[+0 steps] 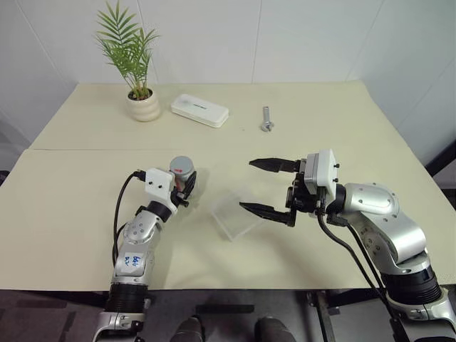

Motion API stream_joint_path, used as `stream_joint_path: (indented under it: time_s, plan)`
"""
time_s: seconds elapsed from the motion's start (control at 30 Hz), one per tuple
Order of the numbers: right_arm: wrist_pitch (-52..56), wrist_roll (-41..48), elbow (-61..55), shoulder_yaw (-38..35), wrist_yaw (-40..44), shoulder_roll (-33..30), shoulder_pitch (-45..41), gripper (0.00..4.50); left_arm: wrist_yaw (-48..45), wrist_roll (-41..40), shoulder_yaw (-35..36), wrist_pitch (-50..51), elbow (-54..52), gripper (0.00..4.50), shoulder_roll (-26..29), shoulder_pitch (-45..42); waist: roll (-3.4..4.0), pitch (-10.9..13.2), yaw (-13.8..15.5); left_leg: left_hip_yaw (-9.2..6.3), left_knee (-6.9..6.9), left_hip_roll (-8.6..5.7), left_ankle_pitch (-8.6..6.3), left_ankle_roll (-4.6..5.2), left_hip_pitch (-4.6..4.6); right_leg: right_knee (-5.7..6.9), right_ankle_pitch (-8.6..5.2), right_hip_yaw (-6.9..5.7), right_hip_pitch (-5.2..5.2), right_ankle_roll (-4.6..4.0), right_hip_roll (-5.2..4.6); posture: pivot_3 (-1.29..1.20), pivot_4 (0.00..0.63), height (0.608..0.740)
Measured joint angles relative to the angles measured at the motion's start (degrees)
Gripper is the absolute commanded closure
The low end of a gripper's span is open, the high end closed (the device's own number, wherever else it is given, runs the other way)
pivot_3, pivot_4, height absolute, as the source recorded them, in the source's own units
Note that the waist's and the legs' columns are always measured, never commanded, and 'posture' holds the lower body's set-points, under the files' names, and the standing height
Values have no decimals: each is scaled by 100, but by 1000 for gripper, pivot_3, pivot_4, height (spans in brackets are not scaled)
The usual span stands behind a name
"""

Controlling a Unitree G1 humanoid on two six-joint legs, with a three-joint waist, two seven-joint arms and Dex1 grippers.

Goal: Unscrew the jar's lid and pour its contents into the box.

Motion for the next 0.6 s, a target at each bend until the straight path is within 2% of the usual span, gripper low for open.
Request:
stream_joint_path:
  time_s: [0.13,0.2,0.37,0.47,0.6]
  plan:
    - [159,2,2,0,-202,108,-25,0,-161,-258,112,87,-78,2447,56,27,0,0,10,0,1,0,0,-1,-1,1,0,0,-1,0,0,0,150,740]
    - [393,-39,29,11,-434,157,-156,0,-440,-443,161,179,-92,2447,284,-41,0,0,-2,0,1,0,1,-2,-1,5,1,0,-3,-1,1,0,150,740]
    - [1460,-47,168,42,-1182,506,-1180,0,-1724,-1390,369,1109,-274,2447,1364,-726,1,1,-16,-8,-11,8,11,-14,-4,19,5,-2,-19,-8,10,0,150,740]
    - [1903,-31,212,154,-1428,793,-1645,0,-2389,-1789,294,1576,-595,2447,1693,-935,2,0,-10,-8,-22,6,11,-14,-5,0,4,-1,-15,-8,5,0,150,740]
    - [2285,-42,305,442,-1577,1107,-1851,0,-2862,-1993,-21,1982,-749,2447,1716,-932,2,1,-10,-8,-28,7,12,-16,-17,-14,4,-3,-24,-8,5,0,150,740]
